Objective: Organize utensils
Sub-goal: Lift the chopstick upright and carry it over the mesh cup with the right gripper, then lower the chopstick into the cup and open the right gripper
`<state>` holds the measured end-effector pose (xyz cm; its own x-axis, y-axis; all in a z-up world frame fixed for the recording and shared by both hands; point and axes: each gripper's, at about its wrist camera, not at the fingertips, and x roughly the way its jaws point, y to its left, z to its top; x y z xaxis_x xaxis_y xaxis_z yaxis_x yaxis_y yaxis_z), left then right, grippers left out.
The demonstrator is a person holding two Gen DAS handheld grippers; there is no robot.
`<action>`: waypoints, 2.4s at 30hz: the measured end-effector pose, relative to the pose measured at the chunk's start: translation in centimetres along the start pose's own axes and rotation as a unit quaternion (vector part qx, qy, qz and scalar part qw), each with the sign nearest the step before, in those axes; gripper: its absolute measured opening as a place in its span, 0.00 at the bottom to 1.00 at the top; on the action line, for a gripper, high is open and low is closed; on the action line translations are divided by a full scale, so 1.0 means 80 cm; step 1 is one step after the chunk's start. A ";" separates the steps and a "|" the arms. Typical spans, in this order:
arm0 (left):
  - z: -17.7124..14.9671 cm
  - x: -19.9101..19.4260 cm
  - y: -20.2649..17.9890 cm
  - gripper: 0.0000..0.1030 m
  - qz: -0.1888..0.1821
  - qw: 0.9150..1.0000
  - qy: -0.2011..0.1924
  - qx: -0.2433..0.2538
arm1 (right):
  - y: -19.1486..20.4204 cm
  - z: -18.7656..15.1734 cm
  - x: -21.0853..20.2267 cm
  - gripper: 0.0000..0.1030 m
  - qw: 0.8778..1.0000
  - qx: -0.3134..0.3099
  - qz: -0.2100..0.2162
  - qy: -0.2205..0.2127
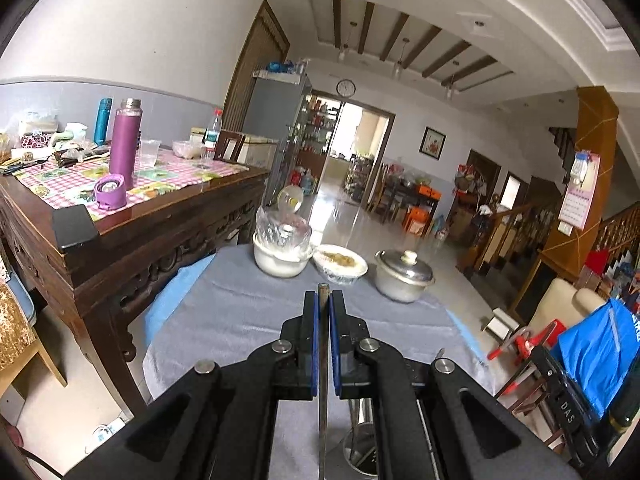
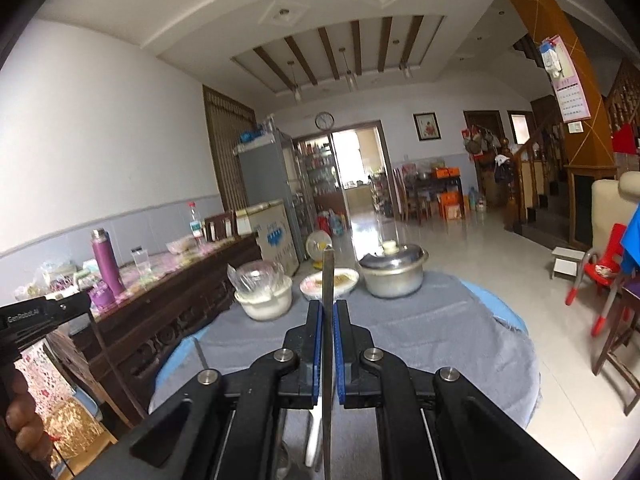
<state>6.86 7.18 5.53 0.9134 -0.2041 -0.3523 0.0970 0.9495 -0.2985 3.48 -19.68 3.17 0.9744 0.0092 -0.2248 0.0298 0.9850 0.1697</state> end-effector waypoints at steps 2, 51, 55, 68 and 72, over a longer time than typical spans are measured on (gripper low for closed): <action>0.005 -0.008 -0.003 0.05 -0.006 1.000 -0.006 -0.004 | 0.003 0.004 -0.008 0.06 1.000 0.002 0.006 -0.013; -0.038 0.020 -0.028 0.05 -0.022 0.999 0.006 -0.023 | 0.060 -0.041 0.005 0.06 0.998 0.001 0.059 0.015; -0.038 0.020 -0.028 0.05 -0.024 0.999 0.010 -0.021 | 0.058 -0.040 0.004 0.07 0.998 0.003 0.059 0.016; -0.039 0.025 -0.024 0.09 -0.027 0.999 0.027 -0.024 | 0.044 -0.039 0.014 0.09 0.997 0.027 0.056 0.034; -0.039 0.024 -0.023 0.24 -0.025 0.999 0.028 -0.026 | 0.038 -0.038 0.013 0.17 0.998 0.035 0.052 0.032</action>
<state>7.22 4.31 2.64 0.8843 -0.2661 -0.3836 0.1211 0.9243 -0.3620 3.91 -16.14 0.52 0.9567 0.1242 -0.2632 -0.0532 0.9638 0.2612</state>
